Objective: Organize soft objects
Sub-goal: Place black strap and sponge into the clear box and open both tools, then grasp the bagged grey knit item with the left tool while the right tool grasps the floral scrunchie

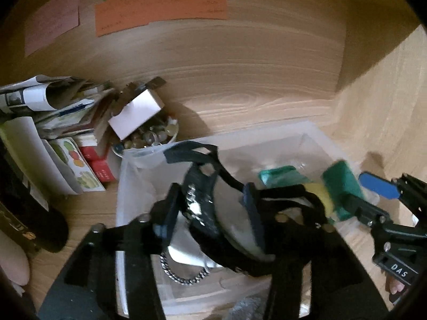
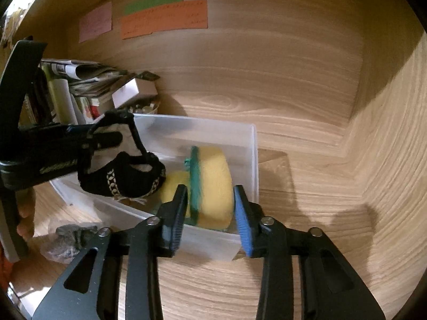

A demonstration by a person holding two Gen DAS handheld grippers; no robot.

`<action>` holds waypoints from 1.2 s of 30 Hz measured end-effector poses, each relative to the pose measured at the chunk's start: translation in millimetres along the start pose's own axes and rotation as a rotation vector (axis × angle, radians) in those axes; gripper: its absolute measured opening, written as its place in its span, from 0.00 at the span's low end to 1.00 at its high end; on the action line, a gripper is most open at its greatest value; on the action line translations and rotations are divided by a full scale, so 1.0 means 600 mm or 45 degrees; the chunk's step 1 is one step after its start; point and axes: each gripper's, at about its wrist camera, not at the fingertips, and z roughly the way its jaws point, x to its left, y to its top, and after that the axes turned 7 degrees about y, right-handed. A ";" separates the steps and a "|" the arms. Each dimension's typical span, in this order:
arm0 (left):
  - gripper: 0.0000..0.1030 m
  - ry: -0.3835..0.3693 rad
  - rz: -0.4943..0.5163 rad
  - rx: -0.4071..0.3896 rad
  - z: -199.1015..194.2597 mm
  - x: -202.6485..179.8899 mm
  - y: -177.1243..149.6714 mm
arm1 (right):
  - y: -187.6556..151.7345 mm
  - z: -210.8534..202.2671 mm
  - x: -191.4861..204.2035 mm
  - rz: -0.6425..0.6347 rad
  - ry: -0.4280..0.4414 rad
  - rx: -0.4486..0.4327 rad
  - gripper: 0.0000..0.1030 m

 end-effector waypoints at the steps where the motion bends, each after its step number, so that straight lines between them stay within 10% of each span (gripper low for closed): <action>1: 0.53 0.007 0.017 -0.010 -0.005 -0.003 -0.001 | 0.000 -0.002 0.001 0.000 0.007 -0.008 0.47; 18: 0.98 0.010 0.002 -0.180 -0.150 0.019 -0.041 | -0.007 -0.112 0.039 -0.010 0.094 -0.174 0.82; 23: 0.99 -0.015 -0.018 -0.171 -0.180 0.034 -0.070 | -0.021 -0.133 0.048 0.016 0.138 -0.208 1.00; 36: 1.00 -0.006 -0.100 0.010 -0.187 0.058 -0.191 | -0.099 -0.132 0.106 -0.037 0.247 -0.081 1.00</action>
